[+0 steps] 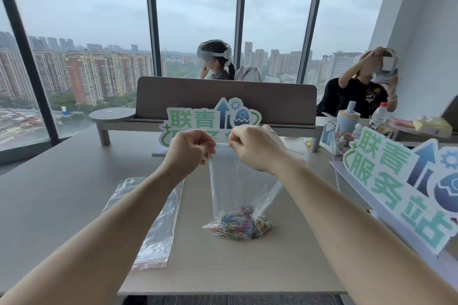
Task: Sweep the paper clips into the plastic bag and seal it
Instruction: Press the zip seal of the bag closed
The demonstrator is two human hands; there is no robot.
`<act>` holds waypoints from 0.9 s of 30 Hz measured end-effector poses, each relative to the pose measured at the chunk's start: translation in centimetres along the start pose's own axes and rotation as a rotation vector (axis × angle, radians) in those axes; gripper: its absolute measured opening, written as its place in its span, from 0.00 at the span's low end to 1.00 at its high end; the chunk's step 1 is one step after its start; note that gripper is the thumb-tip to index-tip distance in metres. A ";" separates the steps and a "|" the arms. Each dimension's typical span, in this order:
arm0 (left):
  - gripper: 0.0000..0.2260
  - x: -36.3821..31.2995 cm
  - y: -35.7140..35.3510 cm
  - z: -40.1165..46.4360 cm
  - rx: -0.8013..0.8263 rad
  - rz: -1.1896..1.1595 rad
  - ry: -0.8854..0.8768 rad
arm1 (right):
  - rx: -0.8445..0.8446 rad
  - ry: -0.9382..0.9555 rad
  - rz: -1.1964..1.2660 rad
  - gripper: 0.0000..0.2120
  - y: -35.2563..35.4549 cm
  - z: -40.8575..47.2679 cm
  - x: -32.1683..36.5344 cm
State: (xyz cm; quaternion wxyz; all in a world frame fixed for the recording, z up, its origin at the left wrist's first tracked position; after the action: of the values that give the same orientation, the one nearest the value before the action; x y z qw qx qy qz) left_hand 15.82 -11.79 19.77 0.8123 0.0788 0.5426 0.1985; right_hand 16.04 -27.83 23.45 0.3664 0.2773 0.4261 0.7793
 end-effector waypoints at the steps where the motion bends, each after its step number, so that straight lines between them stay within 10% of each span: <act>1: 0.10 0.0 0.0 0.0 -0.004 -0.007 0.005 | -0.003 -0.008 0.003 0.07 0.0 -0.2 -0.3; 27: 0.07 1.0 -0.4 0.1 -0.068 -0.063 0.096 | -0.044 -0.144 -0.050 0.06 1.0 -4.3 -7.5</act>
State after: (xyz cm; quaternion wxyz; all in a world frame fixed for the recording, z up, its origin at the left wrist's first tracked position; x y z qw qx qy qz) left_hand 16.35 -11.72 18.78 0.7936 0.0242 0.5760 0.1947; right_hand 16.84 -36.18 21.32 0.4213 0.3137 0.3880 0.7573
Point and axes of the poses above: each hand's wrist, its own z-axis towards the middle knuckle, its own y-axis out of the back of the hand, x = y × z, the point moved 5 cm from there along z, towards the middle knuckle, and after that the axes turned 1 degree about x, right-handed, at the moved point
